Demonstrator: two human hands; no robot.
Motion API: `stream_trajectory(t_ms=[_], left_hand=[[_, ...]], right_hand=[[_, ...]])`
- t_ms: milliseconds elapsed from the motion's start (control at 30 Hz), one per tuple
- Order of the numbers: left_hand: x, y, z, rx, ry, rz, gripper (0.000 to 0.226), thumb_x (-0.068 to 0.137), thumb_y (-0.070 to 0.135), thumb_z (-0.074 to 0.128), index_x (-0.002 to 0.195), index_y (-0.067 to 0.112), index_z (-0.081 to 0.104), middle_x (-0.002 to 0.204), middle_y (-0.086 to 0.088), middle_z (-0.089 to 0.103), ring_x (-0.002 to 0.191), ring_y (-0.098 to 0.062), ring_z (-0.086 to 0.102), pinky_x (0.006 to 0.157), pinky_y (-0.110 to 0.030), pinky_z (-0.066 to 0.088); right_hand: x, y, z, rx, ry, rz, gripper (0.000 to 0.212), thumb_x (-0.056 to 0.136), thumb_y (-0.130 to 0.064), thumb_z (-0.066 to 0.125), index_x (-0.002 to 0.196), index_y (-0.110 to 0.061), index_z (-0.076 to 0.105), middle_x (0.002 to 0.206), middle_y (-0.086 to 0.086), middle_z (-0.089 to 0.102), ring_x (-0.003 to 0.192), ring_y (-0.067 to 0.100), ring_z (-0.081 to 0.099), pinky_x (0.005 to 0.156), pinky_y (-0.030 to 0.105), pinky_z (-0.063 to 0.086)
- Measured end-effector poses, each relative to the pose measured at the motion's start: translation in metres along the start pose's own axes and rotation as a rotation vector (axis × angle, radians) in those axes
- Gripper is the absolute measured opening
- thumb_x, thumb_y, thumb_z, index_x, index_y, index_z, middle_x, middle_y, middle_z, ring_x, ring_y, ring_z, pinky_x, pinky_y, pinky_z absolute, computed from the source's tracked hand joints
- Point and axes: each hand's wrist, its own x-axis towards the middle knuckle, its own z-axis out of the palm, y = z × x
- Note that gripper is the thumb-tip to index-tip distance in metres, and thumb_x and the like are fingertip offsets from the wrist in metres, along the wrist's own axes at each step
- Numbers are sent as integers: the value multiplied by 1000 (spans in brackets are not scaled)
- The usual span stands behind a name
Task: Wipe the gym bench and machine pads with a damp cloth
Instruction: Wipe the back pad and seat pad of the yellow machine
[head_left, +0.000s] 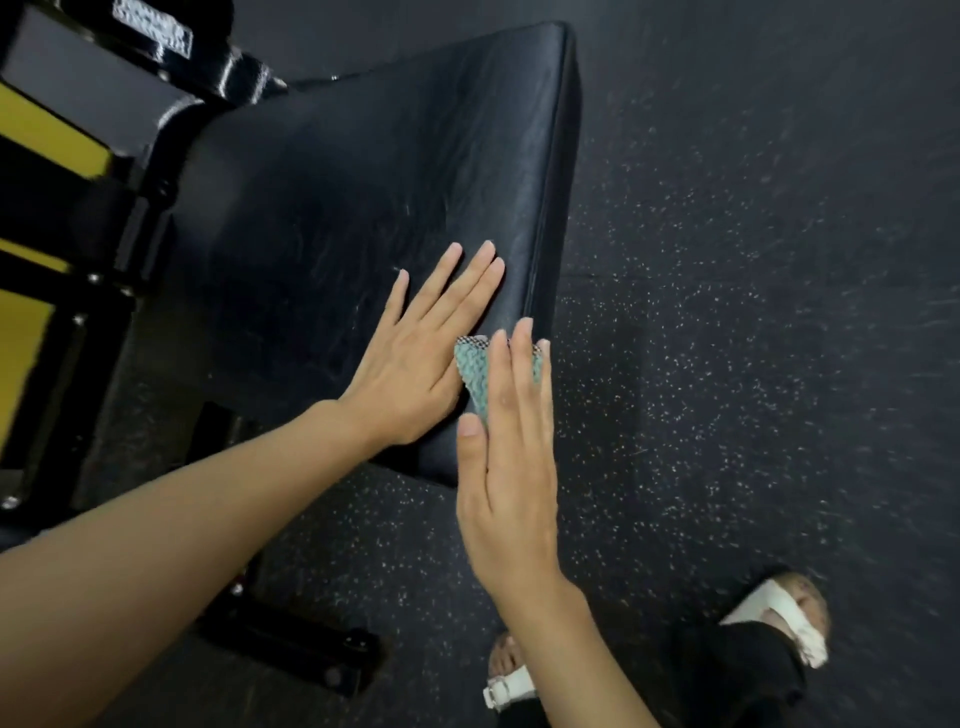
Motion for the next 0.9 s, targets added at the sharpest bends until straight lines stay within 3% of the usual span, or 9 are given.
stream_trajectory(t_ms=[167,333,500,700,900], left_hand=[[26,6,-2,39,-11,4,59,104,38,18,159,20,10,167,9,1,152,-8,-7,123,-45,-4],[34,10,-2,59,11,-8,58,104,35,19,159,18,12,167,6,4,153,-9,-2,124,-39,-3],[37,9,1,48,28,-32,57,103,32,20,157,18,11,166,5,5,153,-11,1,124,-46,2],[37,11,4,22,40,-30,55,104,30,19,157,17,11,166,4,5,154,-15,4,123,-54,7],[37,11,4,12,35,-35,58,102,28,21,157,14,13,166,3,6,154,-16,4,124,-51,5]], right_hand=[[-8,11,1,131,46,55,55,107,-35,22,157,-21,7,166,-9,-3,153,15,-5,122,26,4],[-7,17,-4,190,-13,49,56,107,-38,21,157,-20,7,166,-10,-5,152,16,-8,121,22,0],[22,25,-6,224,-25,24,53,107,-34,19,157,-17,11,166,-6,-1,153,18,-7,122,27,2],[80,39,-12,279,1,40,55,106,-36,18,155,-13,14,166,-1,5,152,14,-7,122,22,2],[52,35,-13,223,-9,3,53,106,-31,20,156,-11,17,166,-1,6,153,20,-6,124,31,5]])
